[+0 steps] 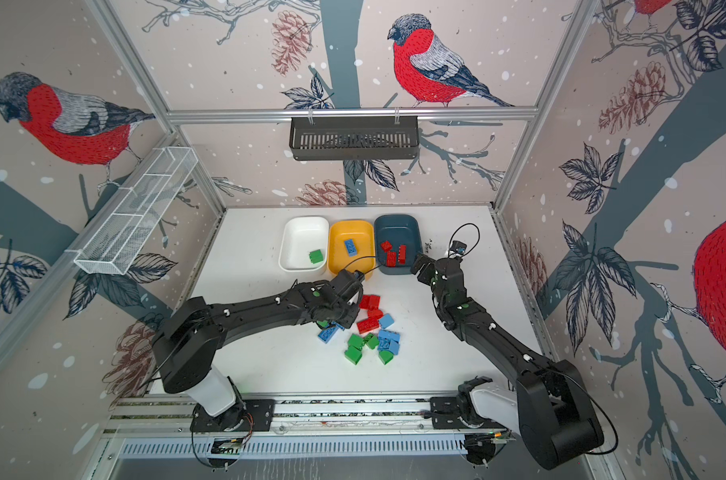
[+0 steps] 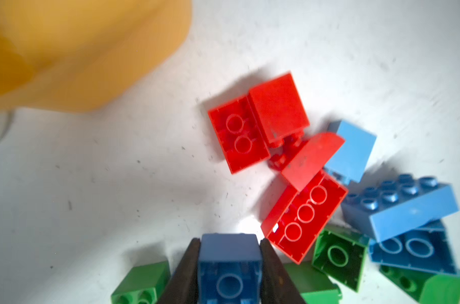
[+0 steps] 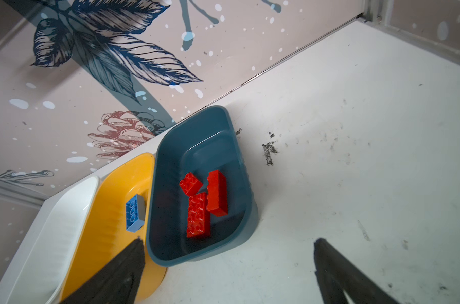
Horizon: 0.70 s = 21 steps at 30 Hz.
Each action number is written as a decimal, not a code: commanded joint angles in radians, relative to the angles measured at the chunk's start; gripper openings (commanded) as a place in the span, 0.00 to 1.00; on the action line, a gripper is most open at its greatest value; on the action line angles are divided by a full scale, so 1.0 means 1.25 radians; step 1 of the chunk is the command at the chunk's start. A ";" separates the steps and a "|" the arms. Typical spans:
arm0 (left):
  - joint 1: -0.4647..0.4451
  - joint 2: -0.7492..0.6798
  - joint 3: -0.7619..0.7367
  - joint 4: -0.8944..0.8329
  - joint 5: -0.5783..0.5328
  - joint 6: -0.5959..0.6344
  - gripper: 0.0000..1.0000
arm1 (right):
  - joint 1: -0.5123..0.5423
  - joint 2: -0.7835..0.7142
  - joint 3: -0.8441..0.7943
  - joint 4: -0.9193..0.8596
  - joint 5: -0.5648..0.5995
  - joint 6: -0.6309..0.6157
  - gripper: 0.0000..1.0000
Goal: Sort the legos into containers by color
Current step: 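Carry the blue brick into the yellow tub and open the left gripper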
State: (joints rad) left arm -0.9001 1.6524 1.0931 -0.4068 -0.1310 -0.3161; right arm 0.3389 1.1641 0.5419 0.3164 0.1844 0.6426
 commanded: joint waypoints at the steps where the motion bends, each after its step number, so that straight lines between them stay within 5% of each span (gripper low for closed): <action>1: 0.033 -0.017 0.040 0.040 -0.068 -0.054 0.30 | 0.002 0.005 0.001 0.049 -0.060 -0.033 0.99; 12: 0.146 0.097 0.226 0.146 -0.180 -0.099 0.31 | 0.021 0.054 0.031 0.049 -0.120 -0.046 0.99; 21: 0.176 0.260 0.389 0.137 -0.157 -0.096 0.32 | 0.042 0.068 0.056 0.001 -0.106 -0.059 0.99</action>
State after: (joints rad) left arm -0.6846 1.9457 1.5414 -0.2512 -0.3309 -0.4362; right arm 0.3878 1.2465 0.6048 0.3332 0.0494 0.5762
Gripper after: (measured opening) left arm 0.339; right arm 0.995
